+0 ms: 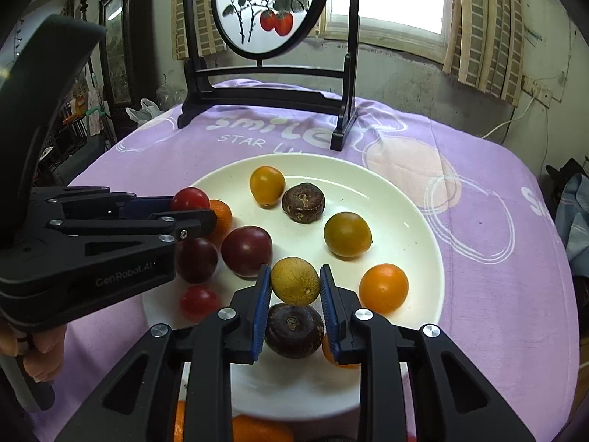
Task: Organize fruits
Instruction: 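Lower both fruits onto the white plate and open both tools, then grasp a red tomato with the left tool while the right tool grasps a red cherry tomato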
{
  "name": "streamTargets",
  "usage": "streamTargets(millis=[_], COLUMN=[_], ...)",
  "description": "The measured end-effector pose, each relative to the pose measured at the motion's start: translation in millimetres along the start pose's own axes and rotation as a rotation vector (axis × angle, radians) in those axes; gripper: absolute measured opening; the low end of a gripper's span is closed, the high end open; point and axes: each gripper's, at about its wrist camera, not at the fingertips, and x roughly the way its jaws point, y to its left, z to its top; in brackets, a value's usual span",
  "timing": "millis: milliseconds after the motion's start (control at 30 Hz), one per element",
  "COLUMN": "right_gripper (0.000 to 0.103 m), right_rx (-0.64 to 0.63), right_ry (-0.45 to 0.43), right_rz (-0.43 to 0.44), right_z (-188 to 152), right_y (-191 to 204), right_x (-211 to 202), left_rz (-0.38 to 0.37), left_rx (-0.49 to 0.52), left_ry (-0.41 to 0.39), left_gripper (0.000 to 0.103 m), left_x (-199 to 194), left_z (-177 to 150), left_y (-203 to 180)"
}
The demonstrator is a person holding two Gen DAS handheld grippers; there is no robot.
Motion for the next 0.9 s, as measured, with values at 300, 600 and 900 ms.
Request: streamTargets(millis=[300,600,900], right_gripper=[0.045,0.045,0.046], right_rx=[0.052,0.099,0.154], right_ry=[-0.031,-0.056,-0.055], right_rz=[-0.004,0.0,-0.007], right_z=[-11,-35,-77], right_y=[-11,-30,-50], right_x=[-17,-53,-79], left_rz=[0.02,-0.014,-0.053], left_rx=[-0.02,-0.002,0.066], left_ry=[-0.037,-0.063,-0.071], left_gripper=[0.063,0.068,0.073], left_x=[-17,-53,-84], left_z=[-6,-34,-85], left_y=[0,-11,-43])
